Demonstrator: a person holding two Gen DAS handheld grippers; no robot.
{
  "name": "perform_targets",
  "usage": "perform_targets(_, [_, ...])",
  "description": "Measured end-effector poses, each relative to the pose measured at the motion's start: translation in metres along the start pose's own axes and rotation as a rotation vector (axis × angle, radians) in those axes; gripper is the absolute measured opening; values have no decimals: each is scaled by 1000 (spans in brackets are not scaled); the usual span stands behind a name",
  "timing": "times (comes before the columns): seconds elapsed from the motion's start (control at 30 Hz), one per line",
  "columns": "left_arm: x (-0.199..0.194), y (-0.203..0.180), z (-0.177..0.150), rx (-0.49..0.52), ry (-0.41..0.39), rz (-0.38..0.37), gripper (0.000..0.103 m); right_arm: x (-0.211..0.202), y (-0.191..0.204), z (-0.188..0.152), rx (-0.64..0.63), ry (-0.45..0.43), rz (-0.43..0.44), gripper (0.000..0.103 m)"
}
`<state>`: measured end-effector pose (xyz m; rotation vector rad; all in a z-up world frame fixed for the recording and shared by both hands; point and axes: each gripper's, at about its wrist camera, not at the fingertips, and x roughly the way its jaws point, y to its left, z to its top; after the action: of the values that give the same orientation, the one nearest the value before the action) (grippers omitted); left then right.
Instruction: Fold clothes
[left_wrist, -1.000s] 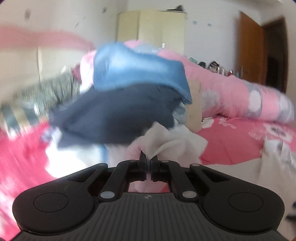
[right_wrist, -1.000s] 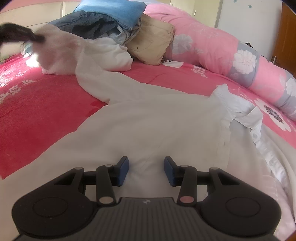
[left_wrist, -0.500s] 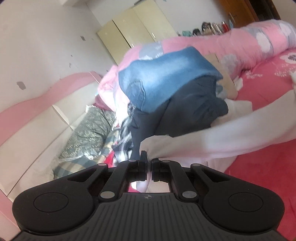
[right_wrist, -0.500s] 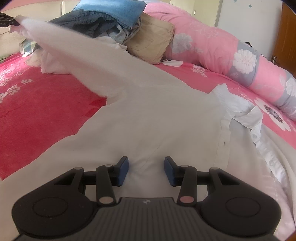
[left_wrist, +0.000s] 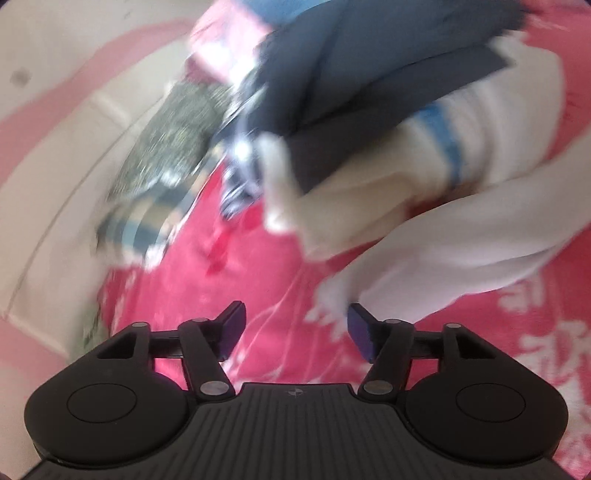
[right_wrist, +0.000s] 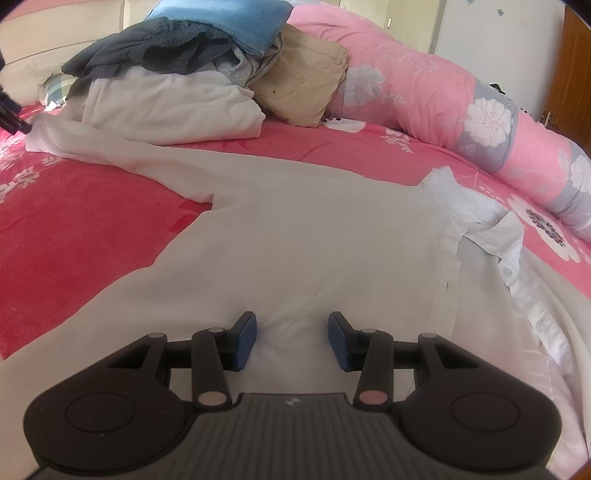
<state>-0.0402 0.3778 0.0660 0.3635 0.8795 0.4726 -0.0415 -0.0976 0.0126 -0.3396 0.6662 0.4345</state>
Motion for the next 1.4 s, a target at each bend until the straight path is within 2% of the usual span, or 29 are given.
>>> perform_targets(0.1, [0,34,-6,-185,8,-18,67,0,0,1,-1,5,-2,46])
perform_targets(0.17, [-7,50,-7,-286,-8,1,67,0,0,2,-1,8,-3,46])
perform_targets(0.27, [-33,50,-6,-336,-92,-14,67,0,1,3,-2,13,-5,46])
perform_targets(0.3, [-44,43,-4,-333,-129,-48,67,0,2,3,-4,15,-5,46])
perform_targets(0.47, [-99,-18,-3,-283,-262,-294,69,-12,-6,10,18,22,-1,46])
perform_targets(0.6, [-141,-74,-4,-233,-355,-504,70,-57,-25,9,75,-13,-27,46])
perform_targets(0.7, [-169,-115,-11,-198,-383,-672,70,-122,-51,-6,167,-61,-84,46])
perform_targets(0.77, [-186,-139,-20,-164,-398,-755,70,-167,-68,-18,230,-94,-127,46])
perform_targets(0.97, [-227,-205,-42,-60,-405,-970,70,-339,-107,-90,456,-231,-362,46])
perform_targets(1.07, [-243,-233,-51,-34,-366,-1080,70,-405,-111,-124,519,-254,-541,46])
perform_targets(1.13, [-254,-255,-56,-3,-350,-1117,70,-433,-109,-143,531,-247,-651,46])
perform_targets(1.23, [-268,-285,-67,44,-322,-1137,70,-439,-111,-168,569,-232,-676,46])
perform_targets(1.33, [-280,-310,-78,106,-318,-1108,70,-407,-115,-187,570,-168,-650,46])
perform_targets(1.4, [-286,-321,-84,137,-323,-1081,70,-371,-111,-194,488,-98,-656,45])
